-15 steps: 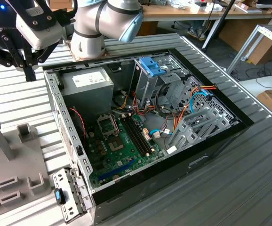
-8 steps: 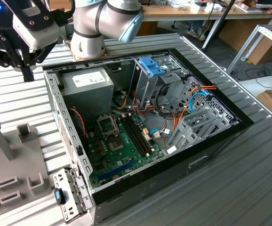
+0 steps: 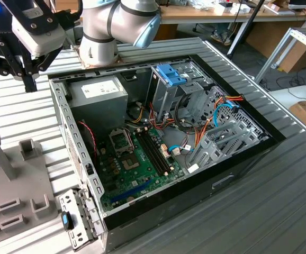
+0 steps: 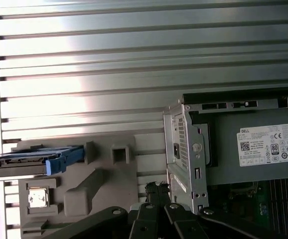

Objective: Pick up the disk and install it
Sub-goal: 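Reach for the disk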

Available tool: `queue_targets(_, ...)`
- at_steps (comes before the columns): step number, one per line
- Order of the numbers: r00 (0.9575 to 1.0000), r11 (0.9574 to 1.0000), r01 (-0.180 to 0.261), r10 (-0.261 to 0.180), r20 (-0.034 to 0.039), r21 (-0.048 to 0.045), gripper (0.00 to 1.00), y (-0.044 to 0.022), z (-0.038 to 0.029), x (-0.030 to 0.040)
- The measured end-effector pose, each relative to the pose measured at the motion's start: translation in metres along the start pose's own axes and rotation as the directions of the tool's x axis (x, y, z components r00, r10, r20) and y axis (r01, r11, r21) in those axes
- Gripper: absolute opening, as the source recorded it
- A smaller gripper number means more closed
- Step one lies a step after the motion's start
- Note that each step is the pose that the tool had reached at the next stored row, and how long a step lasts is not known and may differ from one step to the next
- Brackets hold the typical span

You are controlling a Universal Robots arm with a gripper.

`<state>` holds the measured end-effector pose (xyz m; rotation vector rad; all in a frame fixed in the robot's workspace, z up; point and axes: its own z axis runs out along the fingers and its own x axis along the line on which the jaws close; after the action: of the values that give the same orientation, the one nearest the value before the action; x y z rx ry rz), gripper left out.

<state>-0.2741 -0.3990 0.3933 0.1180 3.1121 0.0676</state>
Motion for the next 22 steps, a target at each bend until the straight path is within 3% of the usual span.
queue_targets(6,1.0000,1.0000,0.000,0.000,0.0001,-0.0001,0.11,-0.0009,-0.0003,0.0125)
queue_targets(20,1.0000,1.0000,0.000,0.000,0.0000,0.0000,0.11,-0.0018,-0.0007,0.0243)
queue_targets(22,1.0000,1.0000,0.000,0.000,0.0001,-0.0001,0.11,-0.0022,-0.0008,0.0288)
